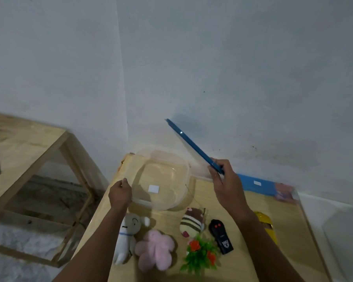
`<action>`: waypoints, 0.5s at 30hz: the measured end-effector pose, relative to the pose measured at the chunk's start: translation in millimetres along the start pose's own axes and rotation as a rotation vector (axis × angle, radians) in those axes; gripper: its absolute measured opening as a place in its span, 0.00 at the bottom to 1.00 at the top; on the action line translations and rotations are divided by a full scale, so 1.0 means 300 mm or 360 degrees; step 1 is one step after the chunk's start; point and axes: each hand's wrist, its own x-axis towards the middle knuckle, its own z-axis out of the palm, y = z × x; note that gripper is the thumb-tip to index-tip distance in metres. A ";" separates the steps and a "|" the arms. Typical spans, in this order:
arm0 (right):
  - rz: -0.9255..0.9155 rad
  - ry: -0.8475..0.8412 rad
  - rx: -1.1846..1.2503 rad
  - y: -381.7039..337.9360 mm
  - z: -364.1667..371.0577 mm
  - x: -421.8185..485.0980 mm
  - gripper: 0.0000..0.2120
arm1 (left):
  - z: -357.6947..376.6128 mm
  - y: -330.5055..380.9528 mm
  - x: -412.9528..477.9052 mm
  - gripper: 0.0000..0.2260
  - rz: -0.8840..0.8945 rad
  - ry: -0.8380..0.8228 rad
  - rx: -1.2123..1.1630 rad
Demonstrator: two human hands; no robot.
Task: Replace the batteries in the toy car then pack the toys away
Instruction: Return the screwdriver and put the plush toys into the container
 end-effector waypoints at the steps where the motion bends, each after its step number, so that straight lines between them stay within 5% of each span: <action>1: 0.0039 0.0014 -0.0104 0.040 -0.009 -0.034 0.08 | 0.006 -0.005 0.002 0.17 0.0005 0.0015 0.0007; 7: 0.0279 -0.0126 -0.0713 0.286 -0.022 -0.213 0.16 | 0.025 -0.007 0.007 0.19 -0.0054 0.0074 0.0027; 15: 0.0240 -0.0203 -0.1167 0.457 -0.016 -0.297 0.21 | 0.035 0.023 -0.009 0.15 -0.0120 0.0045 -0.0039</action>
